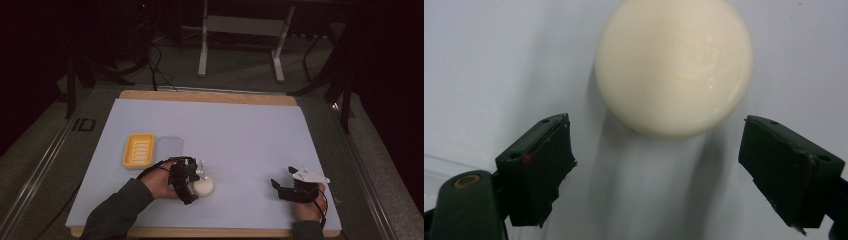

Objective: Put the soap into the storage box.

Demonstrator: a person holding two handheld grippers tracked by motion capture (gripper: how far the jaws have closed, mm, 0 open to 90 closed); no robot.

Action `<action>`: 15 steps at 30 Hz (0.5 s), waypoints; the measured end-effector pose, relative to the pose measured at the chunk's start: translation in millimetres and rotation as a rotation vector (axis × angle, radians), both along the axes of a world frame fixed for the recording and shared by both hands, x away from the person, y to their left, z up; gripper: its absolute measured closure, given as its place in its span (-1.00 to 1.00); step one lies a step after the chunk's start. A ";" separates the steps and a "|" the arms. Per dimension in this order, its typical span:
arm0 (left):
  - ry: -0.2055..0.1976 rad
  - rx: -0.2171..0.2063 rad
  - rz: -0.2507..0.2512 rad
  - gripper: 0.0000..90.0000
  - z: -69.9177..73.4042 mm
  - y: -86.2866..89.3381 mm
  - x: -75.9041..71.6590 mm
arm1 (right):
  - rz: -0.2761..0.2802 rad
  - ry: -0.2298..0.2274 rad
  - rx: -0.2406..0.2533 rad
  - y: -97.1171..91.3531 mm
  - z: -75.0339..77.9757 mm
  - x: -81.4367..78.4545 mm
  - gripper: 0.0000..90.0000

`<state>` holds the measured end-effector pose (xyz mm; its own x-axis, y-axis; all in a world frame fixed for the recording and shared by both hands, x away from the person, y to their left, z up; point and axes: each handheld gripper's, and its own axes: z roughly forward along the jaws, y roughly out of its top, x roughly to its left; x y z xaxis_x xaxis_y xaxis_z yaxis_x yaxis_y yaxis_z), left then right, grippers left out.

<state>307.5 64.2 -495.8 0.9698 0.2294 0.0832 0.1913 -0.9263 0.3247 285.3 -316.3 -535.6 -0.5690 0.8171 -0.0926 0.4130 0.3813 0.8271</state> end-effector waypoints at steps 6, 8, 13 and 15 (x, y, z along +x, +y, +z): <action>0.012 0.011 -0.011 -0.67 -3.5 -7.6 2.0 | 0.000 0.000 0.001 -0.1 0.1 0.0 -0.63; 0.017 0.012 -0.016 -0.67 -4.3 -10.1 2.1 | 0.001 0.001 0.002 -0.2 0.1 0.1 -0.63; 0.023 0.028 -0.033 -0.67 -6.3 -16.7 2.9 | 0.001 0.000 0.001 -0.2 0.1 0.1 -0.63; 0.023 0.035 -0.037 -0.67 -7.2 -19.2 3.4 | 0.001 0.001 0.002 -0.2 0.0 0.1 -0.62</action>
